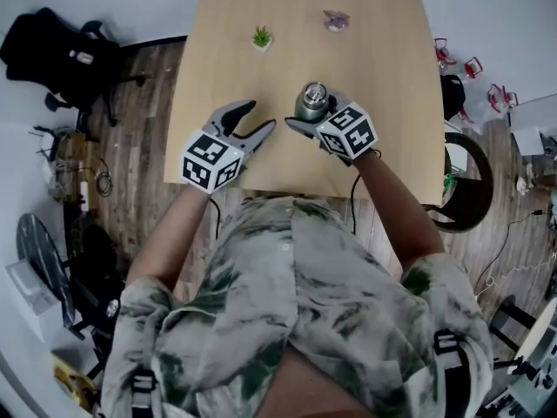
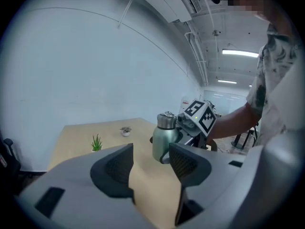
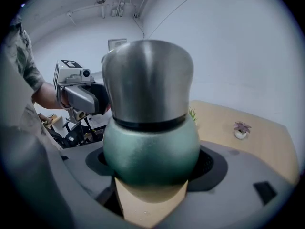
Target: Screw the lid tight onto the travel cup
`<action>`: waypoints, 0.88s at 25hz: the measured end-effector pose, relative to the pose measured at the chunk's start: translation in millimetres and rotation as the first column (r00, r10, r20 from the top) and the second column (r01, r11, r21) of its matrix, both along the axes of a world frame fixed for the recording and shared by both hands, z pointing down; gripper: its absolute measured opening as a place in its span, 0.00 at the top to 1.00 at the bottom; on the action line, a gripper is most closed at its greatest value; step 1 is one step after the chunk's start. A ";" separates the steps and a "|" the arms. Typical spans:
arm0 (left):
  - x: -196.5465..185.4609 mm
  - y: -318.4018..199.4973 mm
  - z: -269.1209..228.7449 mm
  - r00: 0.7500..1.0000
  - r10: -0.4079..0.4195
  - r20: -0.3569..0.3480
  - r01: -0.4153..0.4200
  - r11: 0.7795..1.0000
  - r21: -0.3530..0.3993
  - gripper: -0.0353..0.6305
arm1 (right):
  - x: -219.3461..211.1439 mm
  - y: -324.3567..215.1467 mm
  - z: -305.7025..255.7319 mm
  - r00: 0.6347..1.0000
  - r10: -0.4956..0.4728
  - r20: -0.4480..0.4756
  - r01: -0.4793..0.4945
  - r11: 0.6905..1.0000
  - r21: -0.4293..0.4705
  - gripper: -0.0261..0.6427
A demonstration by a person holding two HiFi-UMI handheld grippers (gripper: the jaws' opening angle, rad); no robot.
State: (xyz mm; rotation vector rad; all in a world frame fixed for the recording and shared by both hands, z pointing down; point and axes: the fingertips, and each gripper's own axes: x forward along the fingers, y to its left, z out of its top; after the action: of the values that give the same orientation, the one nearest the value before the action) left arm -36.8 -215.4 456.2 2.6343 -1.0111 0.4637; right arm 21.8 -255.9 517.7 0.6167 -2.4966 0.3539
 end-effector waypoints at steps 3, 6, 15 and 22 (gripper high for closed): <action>3.6 -7.3 -12.9 0.999 0.039 -0.006 -0.039 0.999 0.017 0.60 | -5.2 -0.8 -19.5 1.000 -0.009 -0.005 0.009 1.000 -0.008 0.35; 8.7 -12.3 -26.6 0.997 0.079 -0.002 -0.079 0.996 0.038 0.60 | -8.6 -0.4 -31.0 1.000 -0.021 -0.022 0.021 1.000 -0.013 0.35; 30.1 -7.6 -61.6 0.983 0.184 -0.018 -0.182 0.979 0.093 0.60 | -20.8 14.4 -41.6 0.998 -0.039 -0.039 0.039 0.999 -0.013 0.35; 44.0 -5.0 -69.4 0.981 0.195 -0.018 -0.192 0.975 0.110 0.59 | -27.6 23.5 -41.2 0.999 -0.030 -0.015 0.030 0.999 -0.032 0.35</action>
State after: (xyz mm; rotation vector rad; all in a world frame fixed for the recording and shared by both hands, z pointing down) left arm 7.2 -220.4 386.8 2.8427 -0.7950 0.4220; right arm -5.7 -232.5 476.5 0.5663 -2.4784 0.3752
